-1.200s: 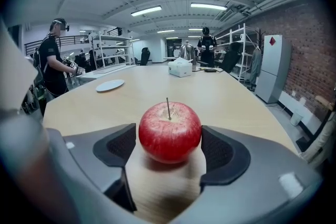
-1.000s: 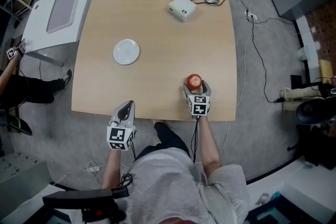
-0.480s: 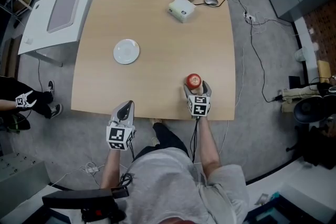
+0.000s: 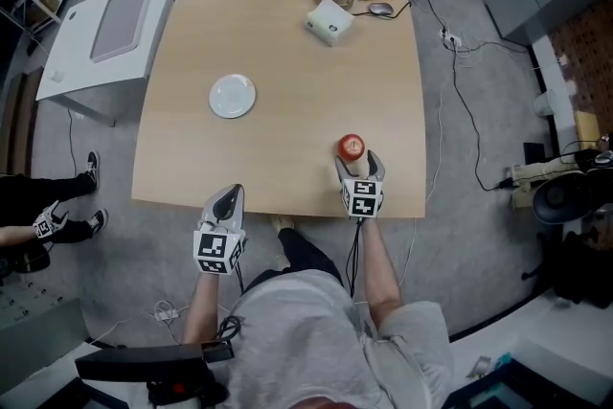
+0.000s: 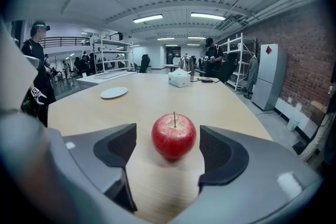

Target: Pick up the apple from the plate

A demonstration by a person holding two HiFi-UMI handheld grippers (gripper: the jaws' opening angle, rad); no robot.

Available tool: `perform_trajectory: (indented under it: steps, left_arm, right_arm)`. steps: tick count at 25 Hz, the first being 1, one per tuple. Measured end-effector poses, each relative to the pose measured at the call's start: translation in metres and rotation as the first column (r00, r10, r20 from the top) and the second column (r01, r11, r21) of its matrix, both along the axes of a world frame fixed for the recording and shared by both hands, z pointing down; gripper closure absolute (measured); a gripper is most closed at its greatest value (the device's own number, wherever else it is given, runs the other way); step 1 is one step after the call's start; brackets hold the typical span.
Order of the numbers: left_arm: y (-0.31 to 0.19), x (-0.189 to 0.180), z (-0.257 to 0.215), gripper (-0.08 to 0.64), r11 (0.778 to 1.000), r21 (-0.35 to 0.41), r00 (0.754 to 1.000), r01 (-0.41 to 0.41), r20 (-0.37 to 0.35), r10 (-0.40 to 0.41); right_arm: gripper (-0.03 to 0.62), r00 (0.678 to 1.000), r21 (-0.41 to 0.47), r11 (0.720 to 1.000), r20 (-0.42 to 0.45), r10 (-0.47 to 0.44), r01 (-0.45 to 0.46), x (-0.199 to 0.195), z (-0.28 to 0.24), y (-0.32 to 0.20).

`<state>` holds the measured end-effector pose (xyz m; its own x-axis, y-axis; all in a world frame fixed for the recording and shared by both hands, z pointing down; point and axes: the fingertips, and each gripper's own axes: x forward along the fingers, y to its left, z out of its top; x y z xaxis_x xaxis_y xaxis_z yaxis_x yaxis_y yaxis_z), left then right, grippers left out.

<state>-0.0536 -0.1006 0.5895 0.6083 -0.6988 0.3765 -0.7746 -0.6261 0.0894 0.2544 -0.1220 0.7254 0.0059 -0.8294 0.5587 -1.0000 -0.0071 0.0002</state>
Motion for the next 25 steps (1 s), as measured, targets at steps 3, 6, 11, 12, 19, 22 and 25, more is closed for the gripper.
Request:
perform_trajectory:
  steps: [3, 6, 11, 12, 19, 22, 25]
  left_arm:
    - [0.003, -0.002, -0.004, 0.540, 1.000, 0.012, 1.000, 0.005, -0.003, -0.005]
    - [0.005, -0.004, -0.009, 0.540, 1.000, 0.023, 1.000, 0.012, -0.009, -0.012]
    - [0.009, -0.011, -0.017, 0.540, 0.999, 0.041, 0.999, 0.031, -0.021, -0.030]
    - [0.010, -0.012, -0.019, 0.540, 0.998, 0.044, 0.999, 0.036, -0.023, -0.035]
    - [0.015, -0.031, -0.034, 0.540, 0.994, 0.064, 0.994, 0.094, -0.064, -0.090]
    - [0.016, -0.039, -0.039, 0.540, 0.990, 0.076, 0.991, 0.117, -0.069, -0.112]
    - [0.018, -0.045, -0.044, 0.540, 0.986, 0.090, 0.988, 0.139, -0.074, -0.132]
  right_arm:
    - [0.233, 1.000, 0.018, 1.000, -0.002, -0.009, 0.010, -0.005, -0.009, 0.003]
    - [0.251, 1.000, 0.038, 0.999, 0.001, -0.027, 0.027, -0.012, -0.019, 0.005]
    - [0.292, 0.999, 0.074, 0.996, 0.002, -0.050, 0.050, -0.023, -0.039, 0.006]
    - [0.303, 0.998, 0.081, 0.995, 0.002, -0.057, 0.057, -0.026, -0.043, 0.005]
    - [0.371, 0.993, 0.142, 0.984, 0.011, -0.115, 0.112, -0.054, -0.074, 0.002]
    - [0.382, 0.990, 0.156, 0.978, 0.012, -0.139, 0.136, -0.067, -0.083, 0.000]
    - [0.404, 0.987, 0.177, 0.972, 0.017, -0.162, 0.157, -0.078, -0.093, 0.000]
